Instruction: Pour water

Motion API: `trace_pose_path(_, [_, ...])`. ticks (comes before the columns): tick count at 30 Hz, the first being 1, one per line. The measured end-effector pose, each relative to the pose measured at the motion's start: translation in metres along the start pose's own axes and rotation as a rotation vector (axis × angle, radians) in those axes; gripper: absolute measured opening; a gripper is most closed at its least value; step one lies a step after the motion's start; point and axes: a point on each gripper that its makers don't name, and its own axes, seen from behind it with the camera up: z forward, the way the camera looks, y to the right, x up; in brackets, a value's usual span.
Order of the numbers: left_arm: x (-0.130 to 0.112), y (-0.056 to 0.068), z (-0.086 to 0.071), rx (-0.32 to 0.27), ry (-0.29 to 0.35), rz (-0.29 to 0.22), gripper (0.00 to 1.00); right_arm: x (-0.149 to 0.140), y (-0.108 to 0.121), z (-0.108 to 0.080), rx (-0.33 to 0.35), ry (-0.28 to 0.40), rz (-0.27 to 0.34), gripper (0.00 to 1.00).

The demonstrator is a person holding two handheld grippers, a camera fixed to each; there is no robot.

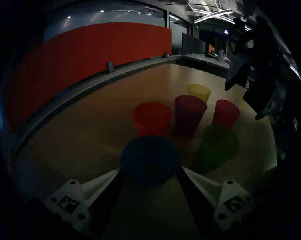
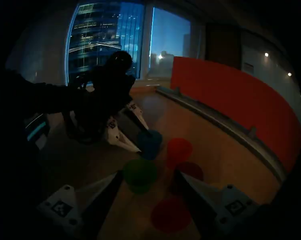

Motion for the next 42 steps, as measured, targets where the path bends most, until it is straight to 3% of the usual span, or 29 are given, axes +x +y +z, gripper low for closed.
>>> trace_pose_path(24, [0.013,-0.002,0.014,0.011,0.001,-0.049,0.89,-0.002,0.001,-0.001,-0.002,-0.001,0.002,0.99])
trace_pose_path(42, [0.010,-0.003,0.009,0.016,0.004,-0.054,0.87,-0.013,-0.006,0.011,0.018,-0.020,0.009,0.99])
